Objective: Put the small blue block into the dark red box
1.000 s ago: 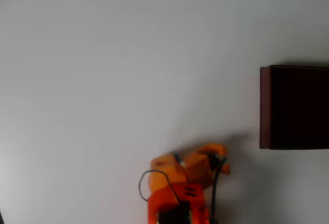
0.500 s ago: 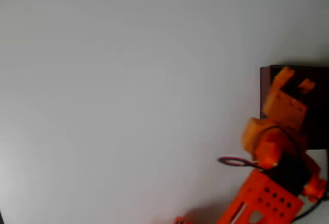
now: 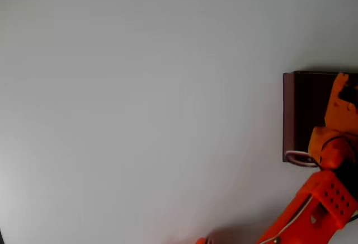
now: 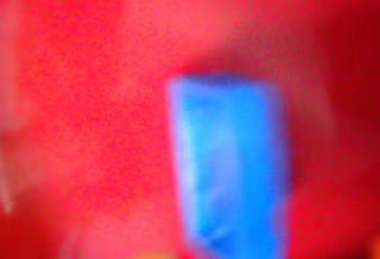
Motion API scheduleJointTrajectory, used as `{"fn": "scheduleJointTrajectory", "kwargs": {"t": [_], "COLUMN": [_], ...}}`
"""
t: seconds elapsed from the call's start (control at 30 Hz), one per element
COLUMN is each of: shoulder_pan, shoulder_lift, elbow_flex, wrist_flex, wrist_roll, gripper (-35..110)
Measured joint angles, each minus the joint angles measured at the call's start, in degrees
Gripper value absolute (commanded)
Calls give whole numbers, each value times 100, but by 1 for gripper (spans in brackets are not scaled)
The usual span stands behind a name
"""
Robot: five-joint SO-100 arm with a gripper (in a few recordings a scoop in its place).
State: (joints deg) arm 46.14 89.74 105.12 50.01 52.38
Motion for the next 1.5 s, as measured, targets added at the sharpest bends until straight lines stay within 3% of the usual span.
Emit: {"fn": "scheduleJointTrajectory", "kwargs": {"t": [0.13, 0.3, 0.43, 0.63, 0.83, 1.13, 1.3, 1.5], "shoulder_pan": [-79, -571, -1397, -3155, -4869, -6750, -7040, -7198], "shoulder_lift": [26, 870, 2013, 3507, 5159, 8112, 9853, 10178], "elbow_flex": [-9, -211, -53, 817, 2197, 4702, 5827, 6451], "wrist_flex": [237, 1433, 2188, 2725, 2549, 2206, 2479, 2566], "wrist_roll": [-738, -1934, -2909, -3823, -4632, -4816, -4816, -5133], "gripper": [22, 12, 0, 0, 0, 0, 0, 0]}}
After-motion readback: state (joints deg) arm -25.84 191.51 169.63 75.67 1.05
